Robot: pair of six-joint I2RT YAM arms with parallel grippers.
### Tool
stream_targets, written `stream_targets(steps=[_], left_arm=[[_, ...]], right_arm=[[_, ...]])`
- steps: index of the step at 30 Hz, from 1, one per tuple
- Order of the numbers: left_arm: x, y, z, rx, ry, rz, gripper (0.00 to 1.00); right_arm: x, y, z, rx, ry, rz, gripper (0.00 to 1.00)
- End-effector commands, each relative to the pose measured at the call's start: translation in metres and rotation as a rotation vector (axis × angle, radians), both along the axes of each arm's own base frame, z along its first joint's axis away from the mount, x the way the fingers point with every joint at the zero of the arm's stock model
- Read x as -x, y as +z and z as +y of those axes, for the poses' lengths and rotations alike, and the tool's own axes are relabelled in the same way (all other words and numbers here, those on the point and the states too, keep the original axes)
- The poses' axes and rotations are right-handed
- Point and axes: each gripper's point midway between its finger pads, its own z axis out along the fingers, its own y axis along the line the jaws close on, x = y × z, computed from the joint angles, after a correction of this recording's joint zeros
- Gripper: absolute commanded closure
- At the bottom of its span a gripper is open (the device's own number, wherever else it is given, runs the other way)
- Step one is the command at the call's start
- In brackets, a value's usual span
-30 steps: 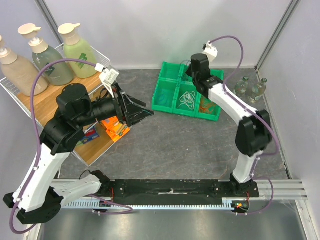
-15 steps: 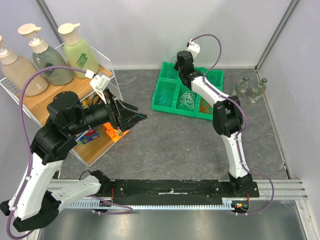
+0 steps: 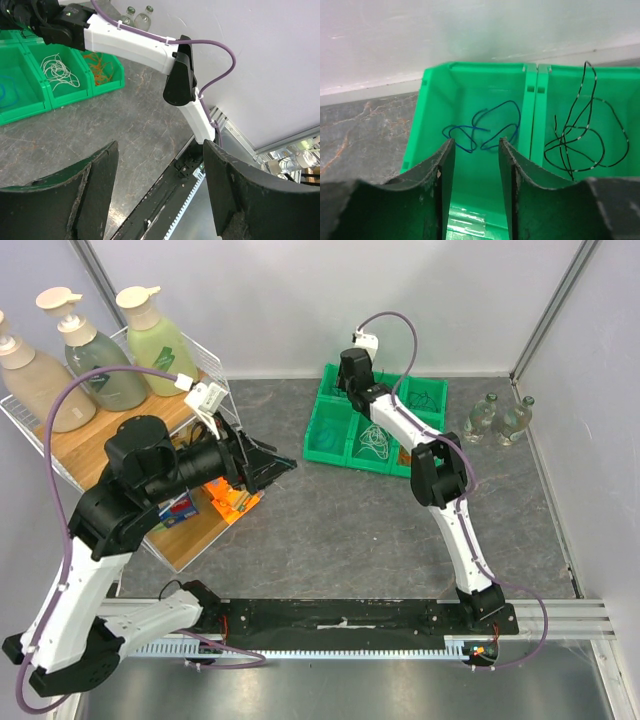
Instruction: Untangle the cables
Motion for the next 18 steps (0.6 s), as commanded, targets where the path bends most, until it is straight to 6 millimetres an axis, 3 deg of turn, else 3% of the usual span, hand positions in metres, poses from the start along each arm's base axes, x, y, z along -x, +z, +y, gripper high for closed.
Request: stream_targets(steps=[1,5,6,10,11,14,18], left_arm=[[0.001,0.011,-0.004,0.002,-0.031,-0.031,0.26],[0.001,0.013,-0.013,-0.004,-0.081,-0.033,0.26],[0.002,0.013,-0.016,-0.005,-0.106,-0.032,0.26],[0.005,0.014,-0.033,0.008,-0.208,-0.028,0.26],[0.005,0.014,-0.038,0.013,-0.235,-0.023,0.26],[0.004,0.012,-0.053,0.028,-0.309,-0.001,0.27],[0.001,0.014,-0.067,0.065,-0.370,0.024,0.28]], right_arm=[[-0.004,0.068,0.006,0.004,0.045,-0.094,0.48],[0.016,0.101,0.008,-0.030,0.078,-0.099,0.35],[0.024,0.119,0.005,-0.040,0.081,-0.108,0.34],[0.065,0.137,-0.012,-0.011,0.103,-0.046,0.30],[0.079,0.146,-0.021,0.000,0.103,-0.040,0.29],[0.128,0.148,-0.040,0.042,0.145,0.014,0.26],[0.209,0.134,-0.074,0.063,0.180,0.082,0.24]])
